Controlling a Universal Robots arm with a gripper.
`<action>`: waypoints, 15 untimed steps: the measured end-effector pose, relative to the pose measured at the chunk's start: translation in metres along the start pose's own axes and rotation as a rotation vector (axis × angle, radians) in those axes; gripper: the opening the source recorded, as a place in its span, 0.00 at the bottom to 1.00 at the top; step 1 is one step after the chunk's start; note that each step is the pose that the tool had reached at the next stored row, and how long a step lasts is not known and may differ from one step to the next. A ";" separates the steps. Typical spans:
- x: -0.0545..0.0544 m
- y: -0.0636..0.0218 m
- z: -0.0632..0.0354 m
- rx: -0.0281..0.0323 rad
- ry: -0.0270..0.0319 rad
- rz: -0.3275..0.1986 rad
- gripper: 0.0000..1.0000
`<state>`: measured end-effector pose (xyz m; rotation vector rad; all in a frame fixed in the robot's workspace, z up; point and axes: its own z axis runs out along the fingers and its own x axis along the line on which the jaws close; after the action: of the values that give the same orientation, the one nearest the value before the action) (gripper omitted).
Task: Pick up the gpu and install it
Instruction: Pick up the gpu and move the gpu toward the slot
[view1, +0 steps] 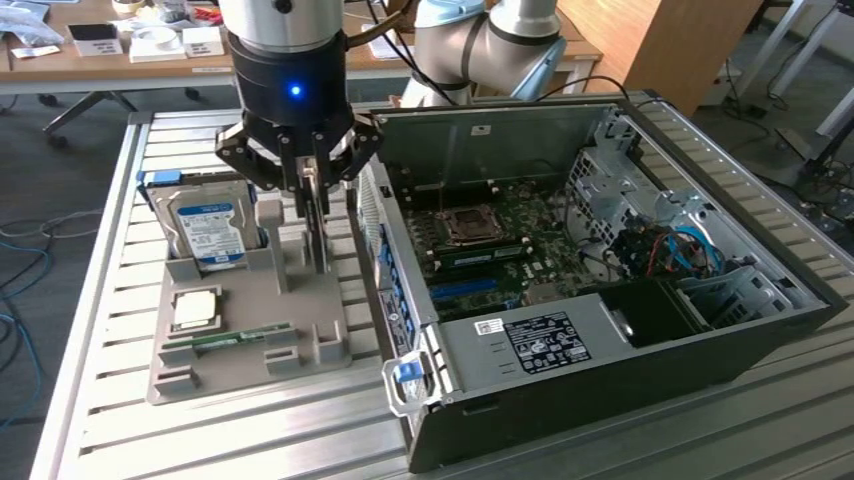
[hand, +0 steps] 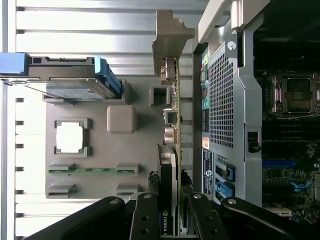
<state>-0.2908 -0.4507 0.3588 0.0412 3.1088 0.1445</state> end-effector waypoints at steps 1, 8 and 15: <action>0.000 0.0001 -0.0007 0.0000 0.0001 0.000 0.27; 0.000 0.0005 -0.0059 0.0000 0.0000 0.000 0.27; 0.000 0.0010 -0.0108 0.0000 0.0000 0.000 0.27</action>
<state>-0.2908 -0.4507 0.3697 0.0412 3.1089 0.1445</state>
